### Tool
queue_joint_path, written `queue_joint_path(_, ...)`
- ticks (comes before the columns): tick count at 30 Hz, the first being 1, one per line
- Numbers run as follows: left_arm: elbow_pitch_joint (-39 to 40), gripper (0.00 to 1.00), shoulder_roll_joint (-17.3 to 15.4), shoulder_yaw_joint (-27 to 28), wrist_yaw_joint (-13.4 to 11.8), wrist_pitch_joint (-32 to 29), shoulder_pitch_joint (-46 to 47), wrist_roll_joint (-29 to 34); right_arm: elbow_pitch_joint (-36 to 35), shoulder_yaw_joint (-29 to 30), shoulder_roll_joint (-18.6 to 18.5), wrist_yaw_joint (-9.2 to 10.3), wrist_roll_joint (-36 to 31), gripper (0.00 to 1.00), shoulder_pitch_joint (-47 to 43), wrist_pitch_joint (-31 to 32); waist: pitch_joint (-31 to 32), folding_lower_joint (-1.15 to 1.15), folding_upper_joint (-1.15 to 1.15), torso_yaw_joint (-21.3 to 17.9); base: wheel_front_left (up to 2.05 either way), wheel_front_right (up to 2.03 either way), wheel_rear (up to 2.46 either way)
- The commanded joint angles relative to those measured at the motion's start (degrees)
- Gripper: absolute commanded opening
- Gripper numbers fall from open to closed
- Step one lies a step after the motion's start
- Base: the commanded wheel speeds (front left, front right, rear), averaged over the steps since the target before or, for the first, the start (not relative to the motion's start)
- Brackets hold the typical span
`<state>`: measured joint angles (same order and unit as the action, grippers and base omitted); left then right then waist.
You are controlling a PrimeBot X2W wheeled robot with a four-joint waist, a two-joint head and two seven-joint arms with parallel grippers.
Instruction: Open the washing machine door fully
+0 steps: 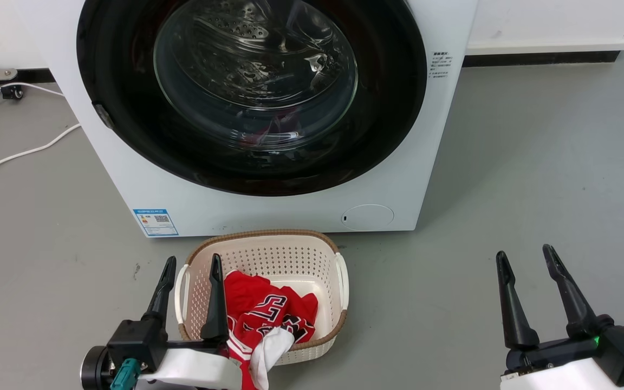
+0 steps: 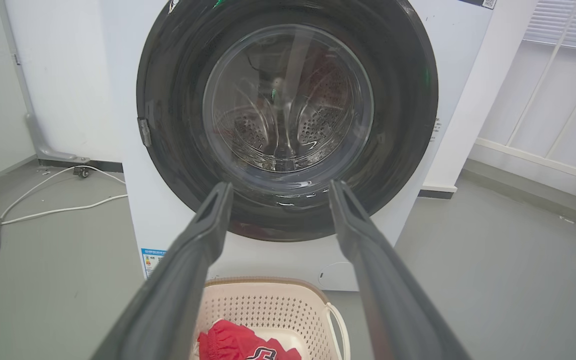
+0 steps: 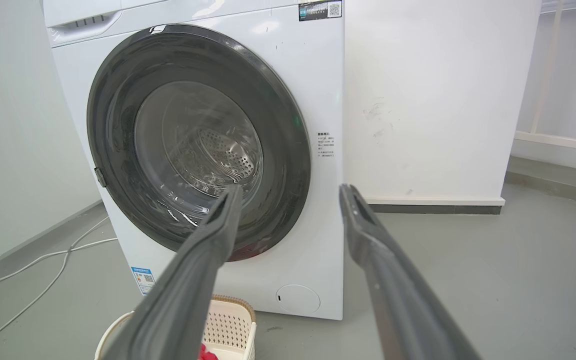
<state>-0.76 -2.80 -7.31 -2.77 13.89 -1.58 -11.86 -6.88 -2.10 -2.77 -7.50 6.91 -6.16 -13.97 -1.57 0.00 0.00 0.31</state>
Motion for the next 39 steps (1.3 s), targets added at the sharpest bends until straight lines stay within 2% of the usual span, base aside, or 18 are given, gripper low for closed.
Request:
queue_joint_path(1, 0.16, 1.0, -0.13, -0.24, -0.36, 0.57, -0.41, 1.21, -0.57, 0.03, -0.18, 0.02, -0.98, 1.0, -0.67, -0.5, -0.04, 0.0, 0.0, 0.07, 0.0, 0.0, 0.0)
queue_joint_path(10, 0.43, 1.0, -0.13, -0.36, -0.55, 1.4, -0.88, 3.9, -0.67, -0.09, -0.18, 0.02, -1.74, 1.0, -1.09, -1.29, -0.1, 0.0, 0.0, 0.2, 0.0, 0.0, 0.0)
queue_joint_path(29, -0.19, 1.0, -0.13, -0.16, -0.36, 1.34, -0.58, 3.28, 0.52, 0.08, -0.18, 0.02, -0.08, 1.0, -0.65, -1.26, -0.45, 0.0, 0.0, 0.15, 0.0, 0.0, 0.0)
queue_joint_path(30, -0.21, 1.0, -0.13, -0.18, -0.39, 1.34, -0.59, 3.25, 0.54, 0.02, -0.18, 0.02, -0.11, 0.26, -0.65, -1.26, -0.43, 0.0, 0.0, 0.16, 0.0, 0.0, 0.0)
queue_joint_path(31, -0.24, 1.0, -0.13, -0.19, -0.41, 1.34, -0.6, 3.25, 0.57, -0.02, -0.18, 0.02, -0.03, 0.0, -0.64, -1.26, -0.41, 0.0, 0.0, 0.17, 0.0, 0.0, 0.0)
queue_joint_path(34, -0.26, 1.0, -0.13, -0.18, -0.5, 1.34, -0.67, 3.16, 0.79, 0.49, -0.18, 0.02, 3.11, 0.0, -0.7, -1.26, -0.34, 0.0, 0.0, 0.16, 0.0, 0.0, 0.0)
queue_joint_path(37, -0.26, 1.0, -0.13, -0.2, -0.58, 1.34, -0.82, 3.09, 0.94, 0.61, -0.17, 0.02, 11.9, 0.0, -0.49, -1.26, -0.25, 0.0, 0.0, 0.11, 0.0, 0.0, 0.0)
queue_joint_path(39, -0.27, 1.0, -0.13, -0.19, -0.59, 1.34, -0.95, 3.18, 1.03, 0.55, -0.16, 0.02, 20.74, 0.0, -0.31, -1.26, -0.18, 0.0, 0.0, 0.05, 0.0, 0.0, 0.0)
